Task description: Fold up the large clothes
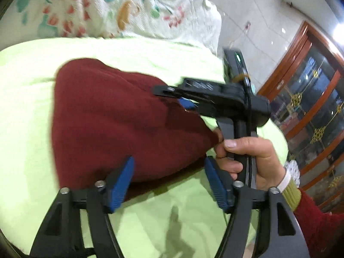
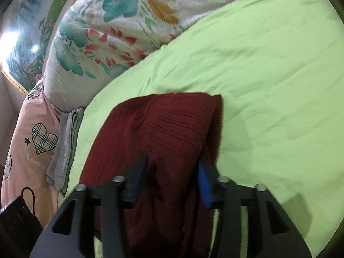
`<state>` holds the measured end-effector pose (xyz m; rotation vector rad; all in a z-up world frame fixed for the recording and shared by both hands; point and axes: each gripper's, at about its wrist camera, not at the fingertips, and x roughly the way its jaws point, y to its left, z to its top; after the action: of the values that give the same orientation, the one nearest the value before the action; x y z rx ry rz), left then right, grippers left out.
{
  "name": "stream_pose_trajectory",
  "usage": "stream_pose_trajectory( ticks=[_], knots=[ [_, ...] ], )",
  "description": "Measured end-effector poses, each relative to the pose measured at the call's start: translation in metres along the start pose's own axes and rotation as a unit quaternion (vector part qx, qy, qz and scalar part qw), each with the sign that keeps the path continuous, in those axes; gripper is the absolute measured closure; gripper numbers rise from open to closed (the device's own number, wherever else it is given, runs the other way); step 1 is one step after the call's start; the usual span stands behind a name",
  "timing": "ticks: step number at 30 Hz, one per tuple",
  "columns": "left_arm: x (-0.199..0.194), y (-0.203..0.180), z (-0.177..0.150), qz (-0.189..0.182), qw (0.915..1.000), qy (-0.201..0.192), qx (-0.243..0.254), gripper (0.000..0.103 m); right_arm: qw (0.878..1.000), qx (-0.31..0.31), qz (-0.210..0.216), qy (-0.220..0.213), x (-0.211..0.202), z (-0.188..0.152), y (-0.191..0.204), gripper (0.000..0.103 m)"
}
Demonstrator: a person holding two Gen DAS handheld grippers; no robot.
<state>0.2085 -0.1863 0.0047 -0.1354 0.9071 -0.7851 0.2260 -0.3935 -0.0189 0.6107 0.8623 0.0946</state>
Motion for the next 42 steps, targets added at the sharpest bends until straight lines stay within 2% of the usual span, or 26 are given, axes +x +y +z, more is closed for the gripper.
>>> stream_pose_trajectory(
  ticks=[1, 3, 4, 5, 7, 9, 13, 17, 20, 23, 24, 26, 27, 31, 35, 36, 37, 38, 40, 42],
  knots=[
    [-0.010, 0.004, -0.001, -0.006, 1.0000, -0.005, -0.006, 0.032, 1.000, 0.002, 0.000, -0.007, -0.007, -0.002, -0.001, 0.036],
    [-0.025, 0.016, 0.001, -0.012, 0.9996, -0.015, -0.019, 0.026, 1.000, 0.006, -0.001, -0.016, -0.017, -0.005, -0.002, 0.027],
    [-0.029, 0.023, 0.003, -0.010, 0.9994, -0.019, -0.029, 0.019, 1.000, 0.010, -0.001, -0.019, -0.020, -0.007, -0.004, 0.026],
    [-0.033, 0.030, 0.004, 0.000, 0.9990, -0.022, -0.039, 0.016, 1.000, 0.015, 0.003, -0.018, -0.022, -0.008, -0.006, 0.026],
    [-0.033, 0.050, 0.009, 0.024, 0.9977, -0.019, -0.061, 0.016, 0.999, 0.031, 0.010, -0.009, -0.023, -0.011, -0.010, 0.025],
    [-0.028, 0.069, 0.013, 0.029, 0.9954, -0.010, -0.091, 0.016, 0.999, 0.044, 0.022, 0.000, -0.022, -0.013, -0.012, 0.025],
    [-0.015, 0.119, 0.020, 0.003, 0.9860, 0.006, -0.167, 0.016, 0.998, 0.056, 0.030, 0.010, -0.017, -0.015, -0.018, 0.025],
    [0.012, 0.165, 0.032, -0.040, 0.9703, 0.027, -0.237, 0.016, 0.997, 0.069, 0.037, 0.019, -0.008, -0.010, -0.024, 0.025],
    [0.034, 0.183, 0.041, -0.091, 0.9614, 0.050, -0.255, 0.015, 0.996, 0.071, 0.041, 0.026, -0.001, -0.007, -0.025, 0.024],
    [0.068, 0.187, 0.046, -0.106, 0.9578, 0.098, -0.248, 0.009, 0.996, 0.069, 0.043, 0.042, 0.011, -0.004, -0.025, 0.024],
    [0.076, 0.184, 0.047, -0.103, 0.9590, 0.109, -0.241, 0.008, 0.996, 0.068, 0.043, 0.043, 0.012, -0.004, -0.026, 0.024],
    [0.082, 0.168, 0.052, -0.078, 0.9691, 0.117, -0.202, 0.006, 0.996, 0.062, 0.044, 0.046, 0.014, -0.003, -0.025, 0.024],
    [0.086, 0.161, 0.053, -0.065, 0.9714, 0.127, -0.190, 0.006, 0.996, 0.060, 0.045, 0.047, 0.015, -0.002, -0.025, 0.024],
    [0.094, 0.145, 0.052, -0.054, 0.9756, 0.140, -0.161, 0.008, 0.995, 0.059, 0.055, 0.057, 0.016, -0.002, -0.028, 0.024],
    [0.092, 0.148, 0.053, -0.061, 0.9775, 0.126, -0.158, 0.017, 0.994, 0.038, 0.060, 0.078, 0.024, -0.001, -0.023, 0.024],
    [0.091, 0.148, 0.052, -0.060, 0.9781, 0.123, -0.157, 0.018, 0.995, 0.032, 0.058, 0.081, 0.027, -0.002, -0.021, 0.029],
    [0.089, 0.148, 0.051, -0.059, 0.9788, 0.120, -0.155, 0.021, 0.995, 0.027, 0.052, 0.085, 0.029, -0.002, -0.019, 0.049],
    [0.086, 0.145, 0.052, -0.056, 0.9800, 0.116, -0.152, 0.024, 0.993, 0.032, 0.052, 0.096, 0.033, -0.004, -0.019, 0.057],
    [0.081, 0.139, 0.053, -0.044, 0.9831, 0.109, -0.140, 0.028, 0.992, 0.049, 0.066, 0.098, 0.033, -0.007, -0.020, 0.066],
    [0.075, 0.134, 0.051, -0.041, 0.9849, 0.101, -0.134, 0.033, 0.993, 0.046, 0.059, 0.087, 0.027, -0.010, -0.014, 0.069]
  ],
)
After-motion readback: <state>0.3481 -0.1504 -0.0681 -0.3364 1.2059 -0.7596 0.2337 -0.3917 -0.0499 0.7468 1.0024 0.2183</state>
